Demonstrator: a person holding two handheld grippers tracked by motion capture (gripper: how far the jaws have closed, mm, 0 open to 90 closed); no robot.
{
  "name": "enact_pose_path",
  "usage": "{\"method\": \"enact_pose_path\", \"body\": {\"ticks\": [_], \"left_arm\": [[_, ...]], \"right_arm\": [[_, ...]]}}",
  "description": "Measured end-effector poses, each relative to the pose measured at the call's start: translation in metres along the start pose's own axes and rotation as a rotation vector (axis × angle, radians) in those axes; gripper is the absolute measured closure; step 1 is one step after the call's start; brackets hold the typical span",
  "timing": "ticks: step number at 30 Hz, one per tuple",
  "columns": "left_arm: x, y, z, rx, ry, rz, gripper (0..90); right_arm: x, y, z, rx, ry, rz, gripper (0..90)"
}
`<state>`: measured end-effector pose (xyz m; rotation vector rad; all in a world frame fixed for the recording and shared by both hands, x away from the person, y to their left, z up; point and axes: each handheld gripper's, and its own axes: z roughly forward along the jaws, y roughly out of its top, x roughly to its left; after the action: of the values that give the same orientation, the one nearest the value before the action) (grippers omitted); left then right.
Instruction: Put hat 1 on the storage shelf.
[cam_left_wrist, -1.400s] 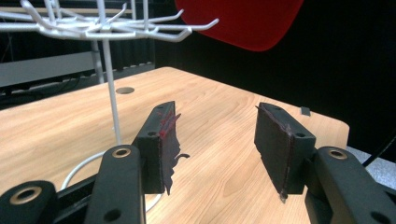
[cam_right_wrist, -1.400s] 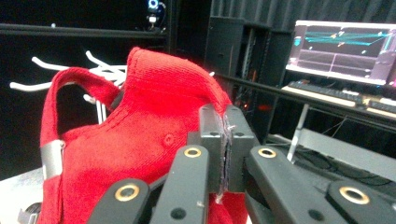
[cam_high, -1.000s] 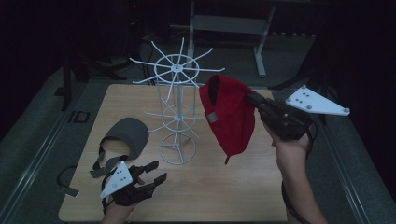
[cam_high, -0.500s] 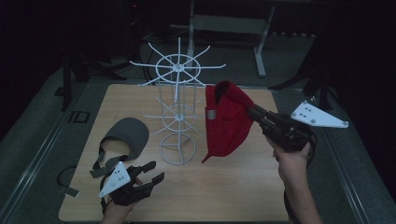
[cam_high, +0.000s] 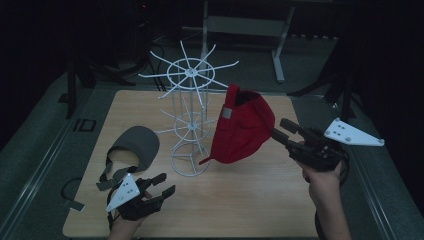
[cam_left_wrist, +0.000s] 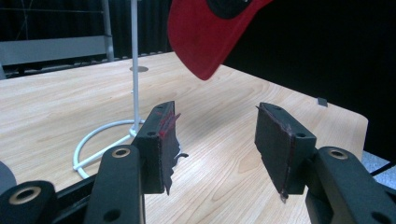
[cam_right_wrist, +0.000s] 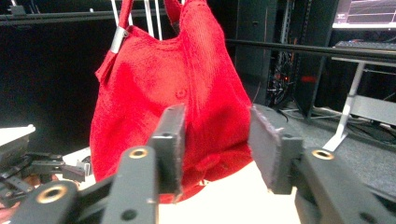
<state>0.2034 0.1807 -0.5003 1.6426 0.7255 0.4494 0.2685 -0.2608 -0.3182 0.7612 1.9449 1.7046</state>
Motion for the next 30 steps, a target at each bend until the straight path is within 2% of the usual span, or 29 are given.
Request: {"method": "enact_pose_path", "body": {"ticks": [5, 8, 13, 18, 20, 24, 27, 30], "left_arm": [[0.001, 0.0, 0.0, 0.0, 0.001, -0.003, 49.0], [0.001, 0.0, 0.0, 0.001, 0.005, 0.004, 49.1], [0.002, -0.001, 0.0, 0.009, 0.016, 0.007, 49.1], [0.005, -0.004, -0.002, 0.022, 0.033, 0.019, 49.1], [0.007, -0.006, -0.004, 0.023, 0.041, 0.014, 49.1], [0.011, -0.009, -0.007, 0.021, 0.052, 0.005, 49.1], [0.014, -0.011, -0.01, 0.021, 0.057, 0.007, 49.1], [0.017, -0.015, -0.012, 0.021, 0.065, 0.001, 49.1]], "right_arm": [[-0.006, -0.004, -0.022, -0.026, -0.008, 0.012, 46.4], [-0.01, -0.011, -0.032, -0.009, -0.022, 0.009, 43.6], [-0.019, -0.027, -0.041, 0.039, -0.054, 0.039, 40.0], [-0.031, -0.053, -0.04, 0.107, -0.094, 0.076, 34.3], [-0.035, -0.067, -0.036, 0.145, -0.115, 0.075, 24.5], [-0.044, -0.096, -0.03, 0.199, -0.108, 0.108, 17.9], [-0.051, -0.116, -0.028, 0.201, -0.096, 0.126, 16.3], [-0.055, -0.132, -0.028, 0.214, -0.11, 0.112, 16.3]]}}
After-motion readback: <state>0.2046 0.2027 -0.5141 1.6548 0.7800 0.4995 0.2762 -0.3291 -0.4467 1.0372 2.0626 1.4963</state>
